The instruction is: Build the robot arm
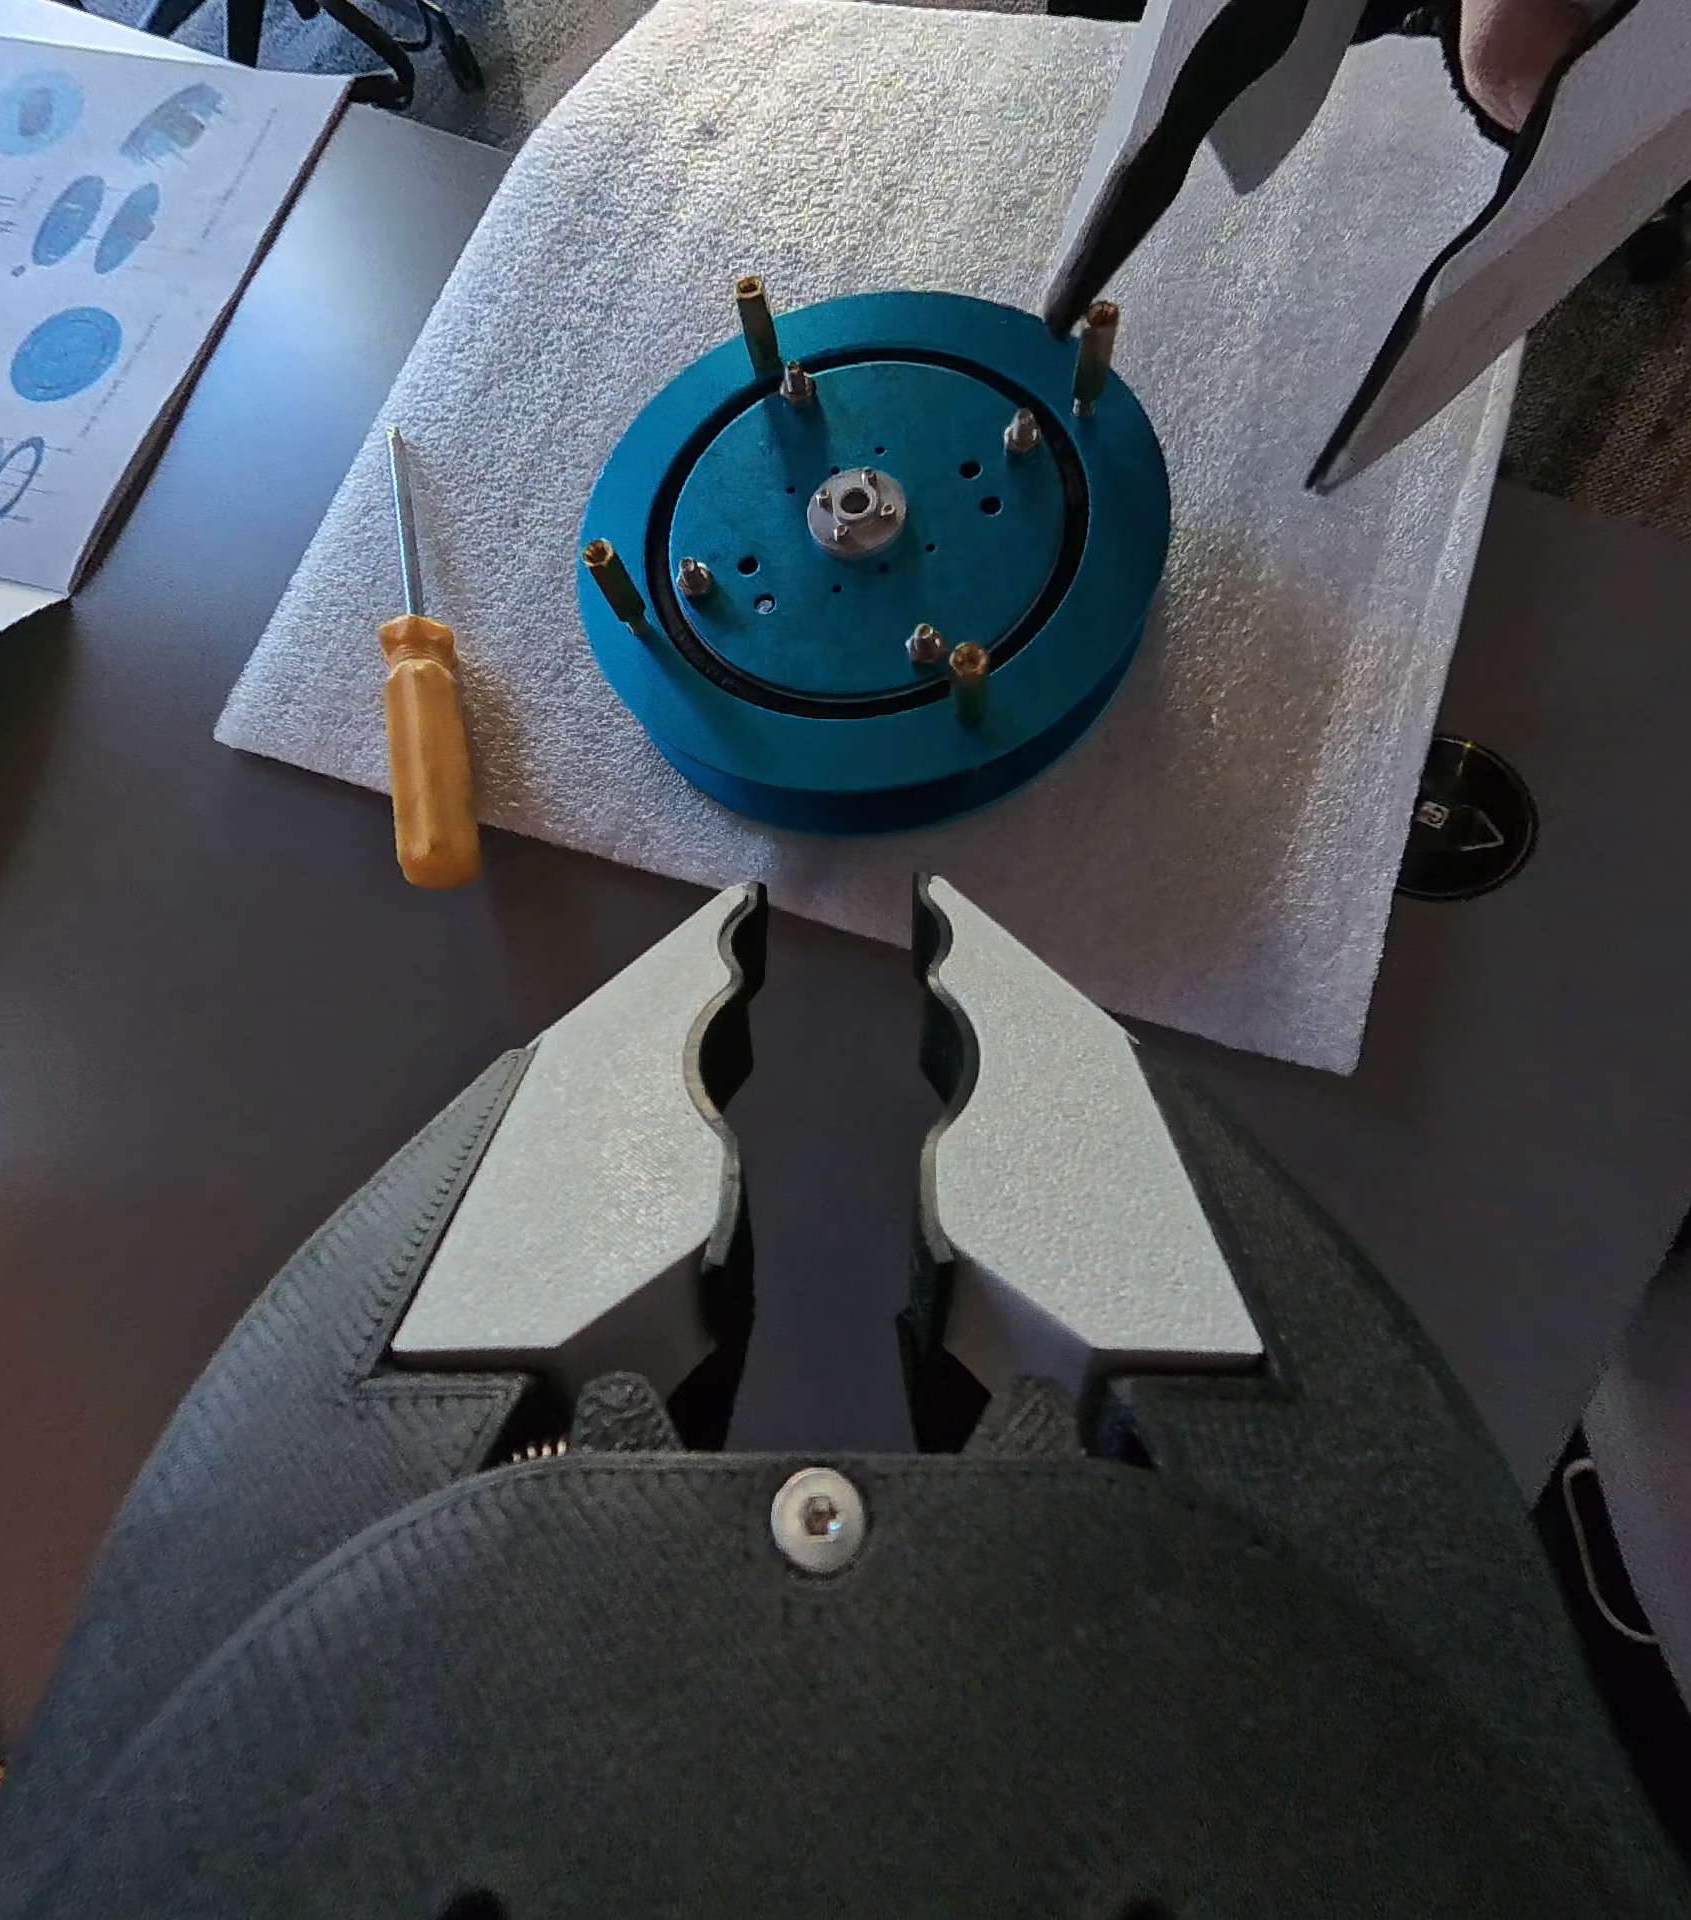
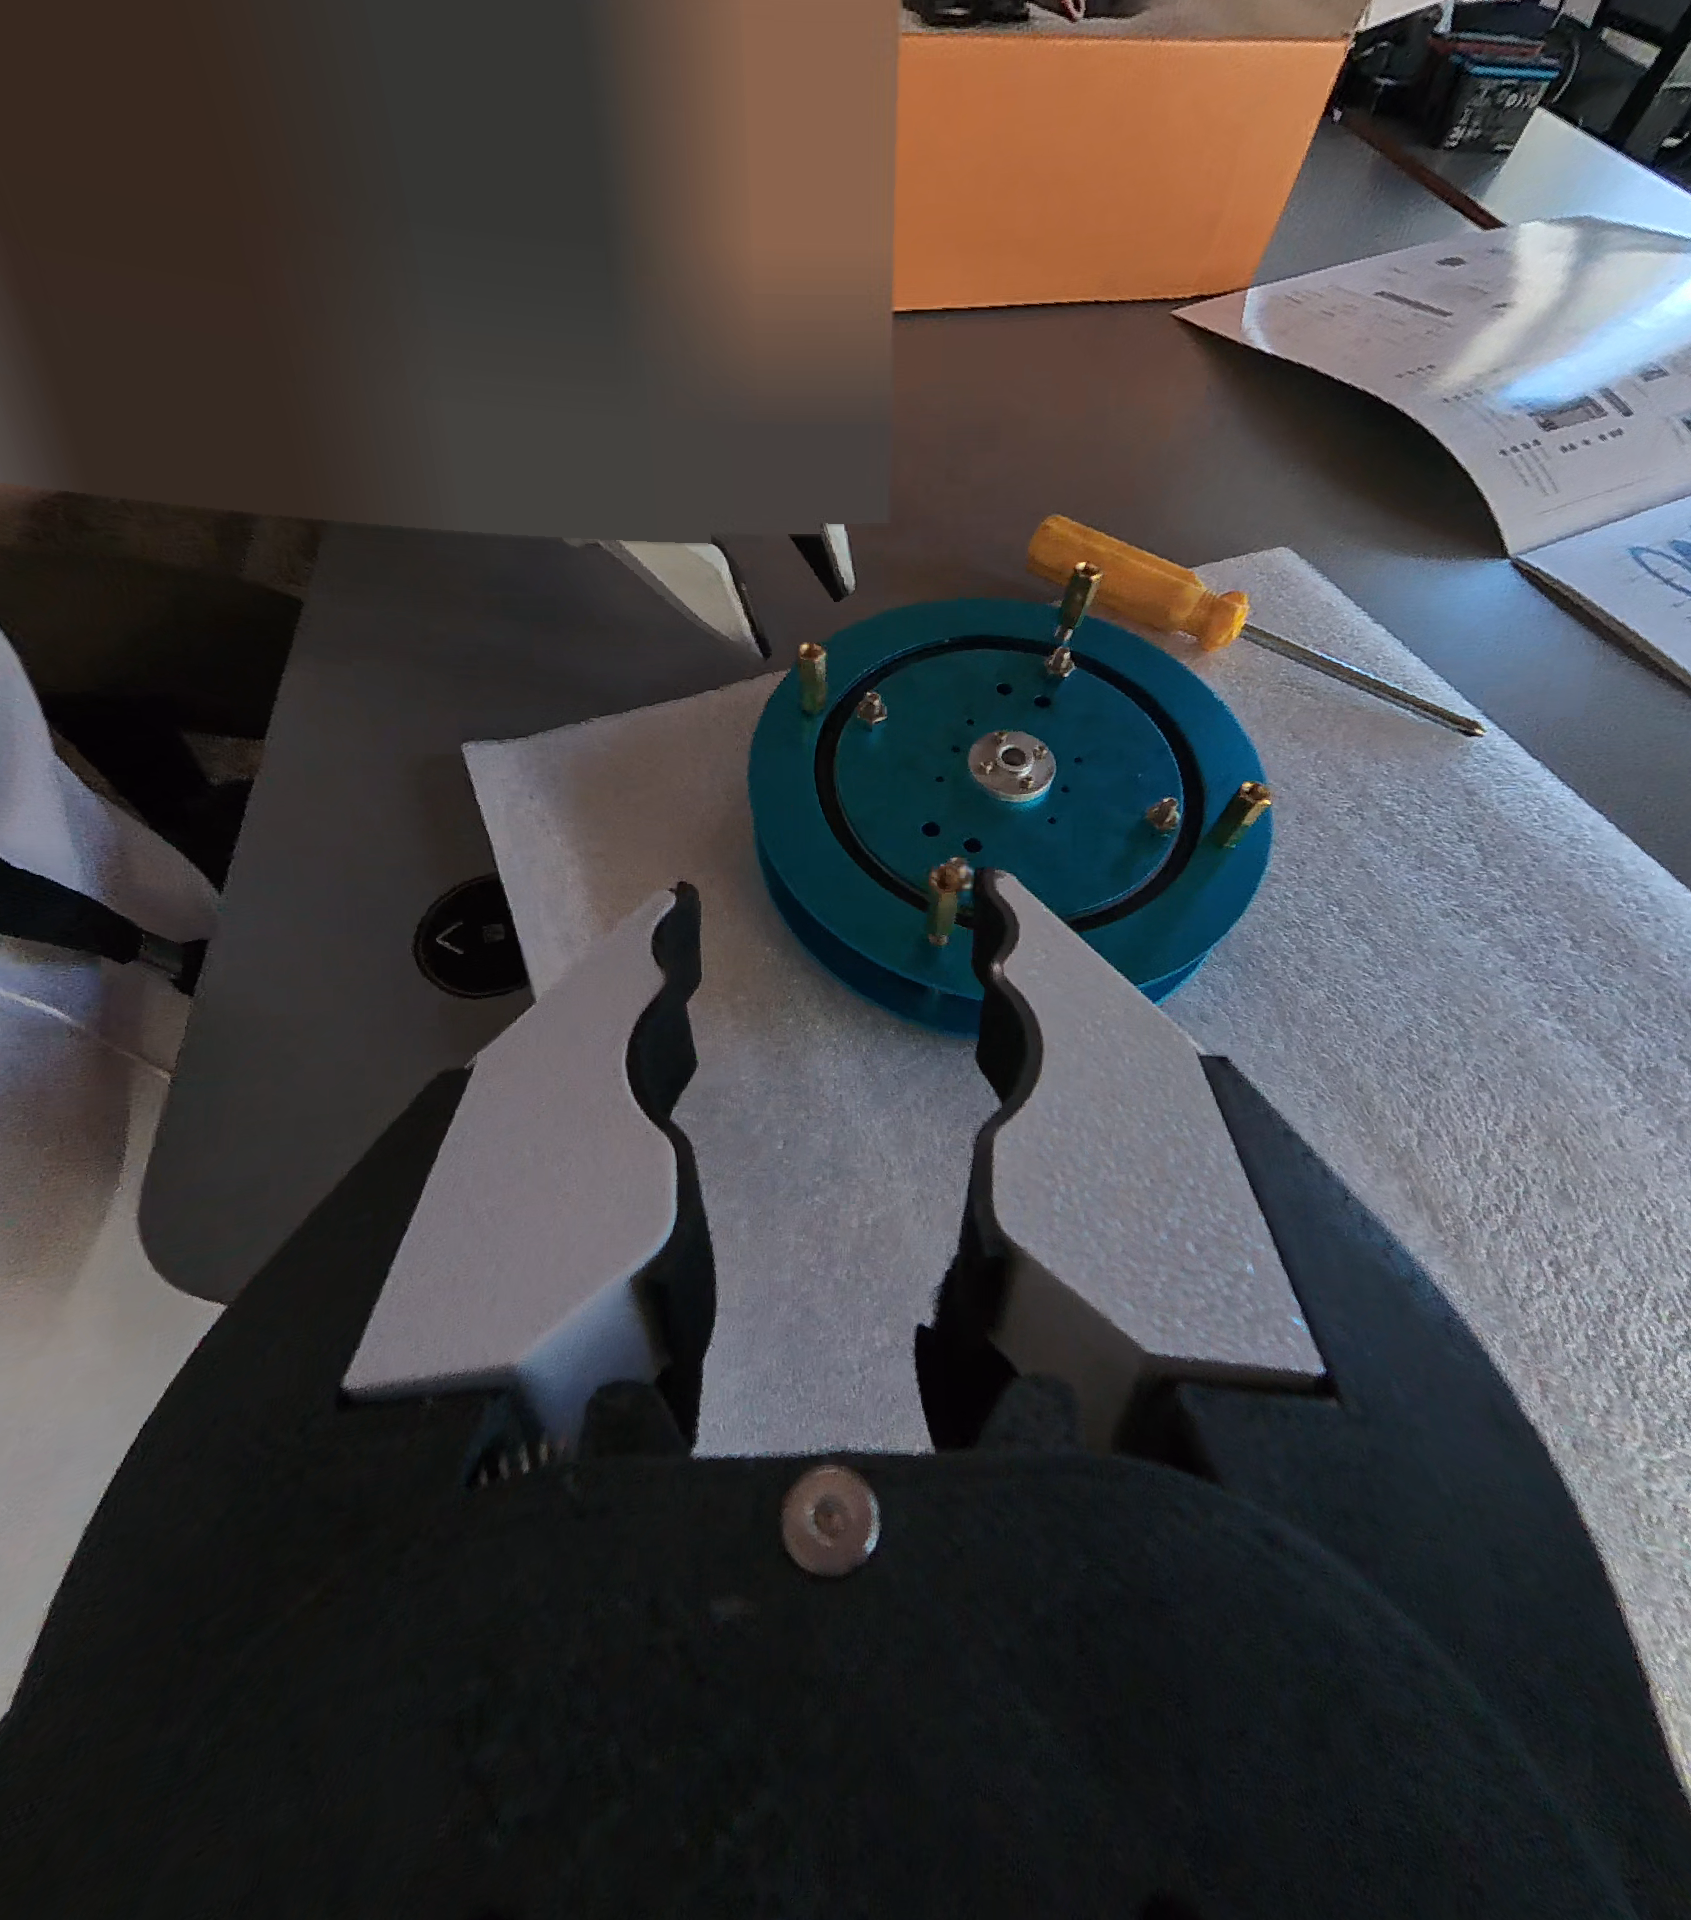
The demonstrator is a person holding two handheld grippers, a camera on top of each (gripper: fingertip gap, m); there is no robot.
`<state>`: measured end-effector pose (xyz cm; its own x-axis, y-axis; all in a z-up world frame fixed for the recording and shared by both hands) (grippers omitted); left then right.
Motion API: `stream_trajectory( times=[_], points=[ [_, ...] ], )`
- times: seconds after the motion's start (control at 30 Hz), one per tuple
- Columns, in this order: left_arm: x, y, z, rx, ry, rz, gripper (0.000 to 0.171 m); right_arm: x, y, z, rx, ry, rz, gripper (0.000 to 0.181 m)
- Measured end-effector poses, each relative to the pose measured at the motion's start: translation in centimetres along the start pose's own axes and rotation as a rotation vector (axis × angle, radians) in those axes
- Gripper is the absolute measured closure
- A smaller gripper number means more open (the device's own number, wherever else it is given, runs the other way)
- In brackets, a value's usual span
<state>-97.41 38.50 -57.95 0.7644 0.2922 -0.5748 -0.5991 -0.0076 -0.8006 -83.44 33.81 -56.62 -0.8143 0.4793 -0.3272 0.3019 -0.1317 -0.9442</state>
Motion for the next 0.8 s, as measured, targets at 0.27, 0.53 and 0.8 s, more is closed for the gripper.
stream_trajectory(
  times=[0.27, 0.53, 0.8],
  points=[
    [0.1, -0.9, 1.0, -0.054, 0.025, -0.024, 0.146, -1.0, 0.2, -0.8, 0.136, -0.03, -0.07, 0.133],
    [0.3, -1.5, 1.7, -0.082, 0.09, -0.087, 0.144, -0.8, 1.5, -0.8, 0.118, -0.055, -0.008, 0.13],
    [-0.1, -1.4, 2.5, -0.128, 0.168, -0.15, 0.14, -1.2, 0.8, -1.9, 0.15, -0.068, -0.027, 0.123]
  ],
)
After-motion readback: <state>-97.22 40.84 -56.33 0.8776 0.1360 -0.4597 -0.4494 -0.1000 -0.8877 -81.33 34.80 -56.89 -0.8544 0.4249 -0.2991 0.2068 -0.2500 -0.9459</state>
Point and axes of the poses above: each gripper's, where its closed fingertips meet, x out along the fingers, y out of its underside, z = x × y across the jaws, the point moved 4 cm from there along -x, back along the fingers, and after that the axes turned 7 degrees about -z, right-handed, at the moved point
